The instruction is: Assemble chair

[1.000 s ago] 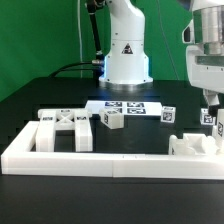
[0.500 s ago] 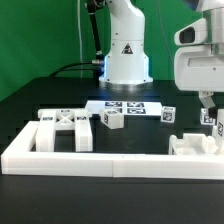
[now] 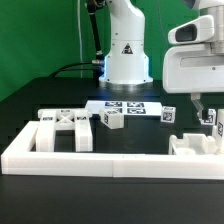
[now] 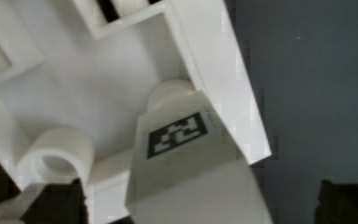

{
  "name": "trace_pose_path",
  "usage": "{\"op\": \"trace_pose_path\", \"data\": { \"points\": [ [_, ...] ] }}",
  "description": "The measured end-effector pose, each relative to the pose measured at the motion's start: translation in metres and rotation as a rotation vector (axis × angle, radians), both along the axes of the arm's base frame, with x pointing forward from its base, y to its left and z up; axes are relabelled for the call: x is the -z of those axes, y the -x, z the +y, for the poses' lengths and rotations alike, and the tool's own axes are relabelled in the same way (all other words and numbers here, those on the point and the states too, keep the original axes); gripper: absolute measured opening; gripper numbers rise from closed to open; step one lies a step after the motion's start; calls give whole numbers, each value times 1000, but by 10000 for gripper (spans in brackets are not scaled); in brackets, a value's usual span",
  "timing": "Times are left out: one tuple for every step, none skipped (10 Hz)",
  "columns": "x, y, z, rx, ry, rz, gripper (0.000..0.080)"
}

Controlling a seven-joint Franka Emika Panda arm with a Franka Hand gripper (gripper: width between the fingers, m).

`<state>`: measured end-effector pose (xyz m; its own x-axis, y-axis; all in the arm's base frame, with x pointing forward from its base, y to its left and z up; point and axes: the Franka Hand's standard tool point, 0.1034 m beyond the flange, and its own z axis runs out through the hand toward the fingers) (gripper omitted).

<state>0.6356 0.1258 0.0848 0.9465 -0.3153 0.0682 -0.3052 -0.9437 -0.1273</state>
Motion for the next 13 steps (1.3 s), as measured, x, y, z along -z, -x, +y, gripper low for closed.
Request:
{"op": "trace_pose_path", "data": {
  "points": [
    [0,1,0,-44,14,7,649],
    [0,0,1,-154,36,-4,649],
    [0,0,1,-208,45,-9,649],
    [0,0,1,-244,49,-12,629],
    [0,0,0,-271,52,-15,629],
    [0,0,0,-262,51,-14,437],
    [0,0,0,-261,51,-14,301],
    [0,0,0,-239,49,-12,301],
    [0,0,0,-238,48,-12,289],
    [0,0,0,-204,45,-9,289],
    [0,0,0,-109,35,0,289],
    [0,-1,-1,-35,27,3,289],
    [1,-1,-2,102,9,12,289]
  ]
}}
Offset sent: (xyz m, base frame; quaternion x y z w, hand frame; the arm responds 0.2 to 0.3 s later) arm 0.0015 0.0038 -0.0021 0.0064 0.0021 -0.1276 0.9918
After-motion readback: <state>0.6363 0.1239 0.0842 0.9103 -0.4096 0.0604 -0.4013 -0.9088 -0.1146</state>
